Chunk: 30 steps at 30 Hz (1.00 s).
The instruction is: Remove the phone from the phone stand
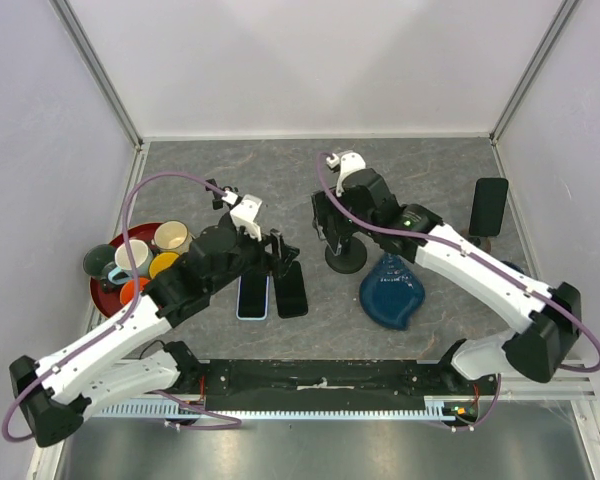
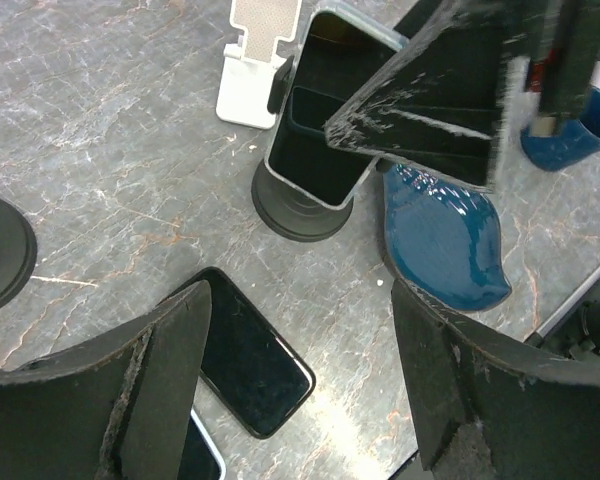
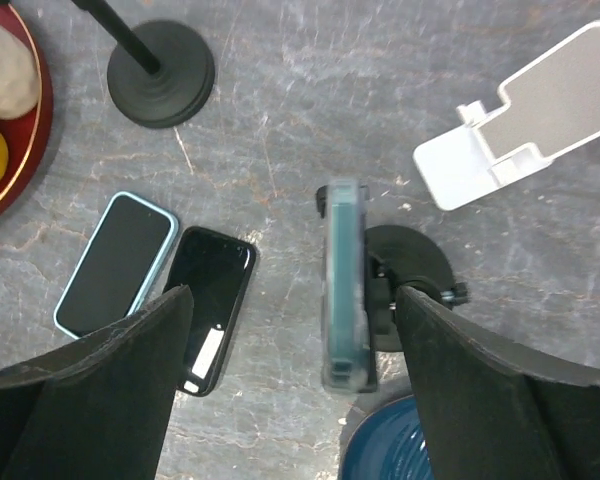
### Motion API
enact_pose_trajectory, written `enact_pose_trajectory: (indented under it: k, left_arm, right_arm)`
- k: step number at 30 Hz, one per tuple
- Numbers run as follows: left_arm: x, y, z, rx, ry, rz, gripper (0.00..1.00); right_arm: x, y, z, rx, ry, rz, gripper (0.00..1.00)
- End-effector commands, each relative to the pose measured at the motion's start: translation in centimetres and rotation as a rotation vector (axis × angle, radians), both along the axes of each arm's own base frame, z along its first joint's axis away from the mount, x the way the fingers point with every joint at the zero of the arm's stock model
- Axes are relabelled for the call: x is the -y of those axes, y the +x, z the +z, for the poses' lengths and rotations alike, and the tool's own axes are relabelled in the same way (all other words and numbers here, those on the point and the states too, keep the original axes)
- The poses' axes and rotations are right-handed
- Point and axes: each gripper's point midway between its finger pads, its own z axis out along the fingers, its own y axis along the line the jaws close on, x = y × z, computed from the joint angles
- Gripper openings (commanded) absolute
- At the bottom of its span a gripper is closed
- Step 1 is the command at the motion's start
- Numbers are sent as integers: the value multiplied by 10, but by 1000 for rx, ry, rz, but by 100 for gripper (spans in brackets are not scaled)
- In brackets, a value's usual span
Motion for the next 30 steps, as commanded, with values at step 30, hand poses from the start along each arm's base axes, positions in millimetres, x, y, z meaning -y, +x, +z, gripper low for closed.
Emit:
enact_pose_trajectory:
  k: [30]
  left_arm:
    - [128,74,11,223,282,431,82]
  right_arm:
    - [167,32,-21,327,369,-421,98]
